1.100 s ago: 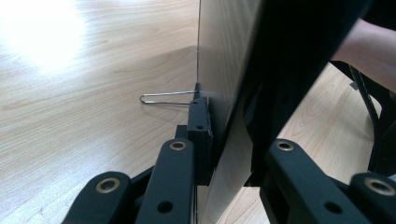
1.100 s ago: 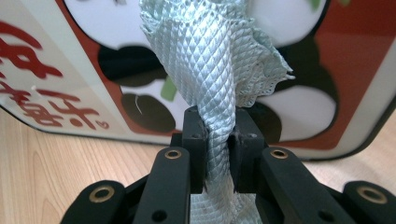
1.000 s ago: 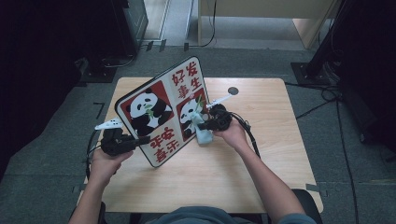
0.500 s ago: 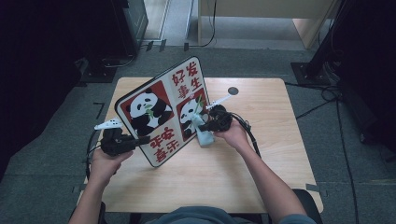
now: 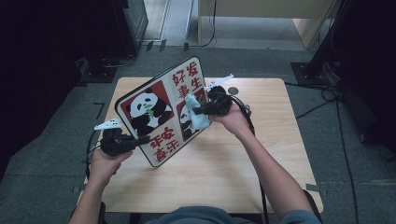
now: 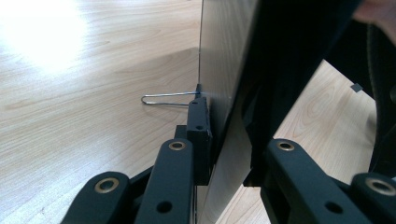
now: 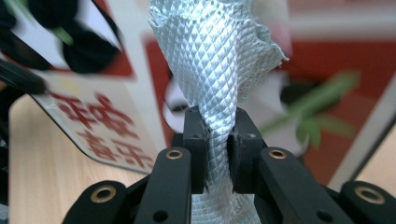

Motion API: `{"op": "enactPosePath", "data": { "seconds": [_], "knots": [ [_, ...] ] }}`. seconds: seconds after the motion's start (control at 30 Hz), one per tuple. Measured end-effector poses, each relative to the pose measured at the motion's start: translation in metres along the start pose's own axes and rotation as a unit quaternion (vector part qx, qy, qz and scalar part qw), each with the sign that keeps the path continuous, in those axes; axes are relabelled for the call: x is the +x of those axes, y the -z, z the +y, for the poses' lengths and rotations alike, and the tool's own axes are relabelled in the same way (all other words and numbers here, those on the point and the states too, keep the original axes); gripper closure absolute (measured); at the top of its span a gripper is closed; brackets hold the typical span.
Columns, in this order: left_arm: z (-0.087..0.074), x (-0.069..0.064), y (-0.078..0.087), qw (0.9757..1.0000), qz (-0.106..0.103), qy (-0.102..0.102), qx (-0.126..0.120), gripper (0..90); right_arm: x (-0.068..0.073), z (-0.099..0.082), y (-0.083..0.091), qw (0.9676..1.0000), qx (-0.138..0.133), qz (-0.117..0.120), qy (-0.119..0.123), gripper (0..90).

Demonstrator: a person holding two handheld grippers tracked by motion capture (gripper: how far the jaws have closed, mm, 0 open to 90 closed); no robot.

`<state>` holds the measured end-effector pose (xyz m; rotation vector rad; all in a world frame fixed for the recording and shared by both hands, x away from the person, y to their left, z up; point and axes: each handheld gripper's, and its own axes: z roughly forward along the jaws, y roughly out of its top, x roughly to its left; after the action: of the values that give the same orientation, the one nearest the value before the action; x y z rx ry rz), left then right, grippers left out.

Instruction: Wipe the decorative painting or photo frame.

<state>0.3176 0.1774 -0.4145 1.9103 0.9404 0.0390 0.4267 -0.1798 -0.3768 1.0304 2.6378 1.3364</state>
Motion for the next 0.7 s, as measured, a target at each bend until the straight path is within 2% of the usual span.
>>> {"op": "enactPosePath", "data": {
  "seconds": [0.1, 0.13, 0.17, 0.2, 0.27, 0.33, 0.37, 0.4, 0.5, 0.7],
  "knots": [
    [0.0, 0.0, 0.0, 1.0, -0.001, 0.0, 0.001, 78.8, 0.011, 0.022, 0.009, 0.9998, -0.008, 0.0, 0.017, 79.8],
    [0.0, 0.0, 0.0, 1.0, -0.001, 0.0, 0.001, 78.9, 0.017, 0.036, 0.014, 0.9996, -0.013, -0.001, 0.026, 79.8],
    [0.0, 0.0, 0.0, 1.0, -0.002, 0.0, 0.001, 78.9, 0.017, 0.036, 0.014, 0.9996, -0.013, -0.001, 0.026, 79.8],
    [0.0, 0.0, 0.0, 1.0, -0.002, 0.0, 0.001, 78.9, 0.023, 0.049, 0.018, 0.9993, -0.014, -0.002, 0.034, 79.8],
    [0.0, 0.0, 0.0, 1.0, -0.002, 0.0, 0.001, 78.9, 0.025, 0.055, 0.02, 0.9992, -0.014, -0.002, 0.038, 79.7],
    [0.0, 0.0, 0.0, 1.0, -0.002, 0.0, 0.001, 78.9, 0.033, 0.071, 0.023, 0.9984, -0.018, -0.005, 0.054, 79.7],
    [0.0, 0.0, 0.0, 1.0, -0.002, 0.0, 0.001, 78.9, 0.033, 0.071, 0.023, 0.9984, -0.018, -0.005, 0.054, 79.7],
    [0.0, 0.0, 0.0, 1.0, -0.002, -0.001, 0.0, 78.9, 0.037, 0.08, 0.025, 0.9979, -0.023, -0.008, 0.061, 79.6],
    [0.0, 0.0, 0.0, 1.0, -0.003, -0.001, 0.0, 79.0, 0.041, 0.09, 0.027, 0.9972, -0.033, -0.012, 0.066, 79.5],
    [0.0, 0.0, 0.0, 1.0, -0.002, -0.008, 0.0, 79.7, 0.041, 0.096, 0.022, 0.9974, -0.032, -0.016, 0.062, 79.4]
  ]
}}
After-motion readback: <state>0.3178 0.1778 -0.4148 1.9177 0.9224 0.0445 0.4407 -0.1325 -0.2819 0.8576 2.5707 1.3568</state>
